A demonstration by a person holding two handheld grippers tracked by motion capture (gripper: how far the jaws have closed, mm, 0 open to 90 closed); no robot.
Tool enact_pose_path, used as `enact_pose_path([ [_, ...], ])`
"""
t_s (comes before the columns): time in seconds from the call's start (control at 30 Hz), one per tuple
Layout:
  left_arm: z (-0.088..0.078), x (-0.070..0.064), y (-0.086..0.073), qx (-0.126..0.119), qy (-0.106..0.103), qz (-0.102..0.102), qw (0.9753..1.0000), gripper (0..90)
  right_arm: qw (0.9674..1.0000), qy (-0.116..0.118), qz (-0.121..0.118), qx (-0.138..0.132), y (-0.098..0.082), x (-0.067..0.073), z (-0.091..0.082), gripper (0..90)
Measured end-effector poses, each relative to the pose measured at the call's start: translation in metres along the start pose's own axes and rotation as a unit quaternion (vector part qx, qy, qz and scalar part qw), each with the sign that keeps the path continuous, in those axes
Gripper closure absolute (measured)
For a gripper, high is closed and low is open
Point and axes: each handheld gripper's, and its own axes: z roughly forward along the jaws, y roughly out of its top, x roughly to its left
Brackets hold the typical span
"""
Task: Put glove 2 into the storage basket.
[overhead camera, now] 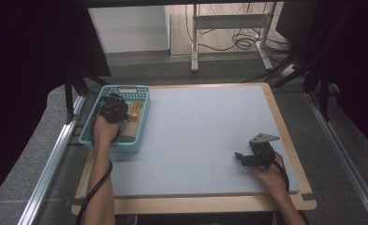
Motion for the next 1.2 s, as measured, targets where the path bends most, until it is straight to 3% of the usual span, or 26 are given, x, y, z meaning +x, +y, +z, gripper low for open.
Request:
enact_pose_path([
  [0.13, -0.006, 0.003, -0.004, -0.017, 0.006, 0.002, 0.9998, 36.4, 1.0000, 0.000, 0.000, 0.000, 0.000, 0.000, 0.000, 19.3],
  [0.3, -0.015, 0.006, -0.007, -0.045, -0.004, -0.005, 0.9989, 23.2, 1.0000, 0.000, 0.000, 0.000, 0.000, 0.000, 0.000, 19.3],
  [0.5, -0.023, 0.007, -0.010, -0.061, -0.019, -0.012, 0.9979, 10.8, 1.0000, 0.000, 0.000, 0.000, 0.000, 0.000, 0.000, 19.3],
  [0.93, -0.043, 0.002, -0.021, -0.094, -0.053, 0.002, 0.9942, 1.5, 1.0000, 0.000, 0.000, 0.000, 0.000, 0.000, 0.000, 19.3],
  [1.2, -0.051, -0.008, -0.028, -0.106, -0.055, 0.020, 0.9926, 0.4, 1.0000, 0.000, 0.000, 0.000, 0.000, 0.000, 0.000, 19.2],
])
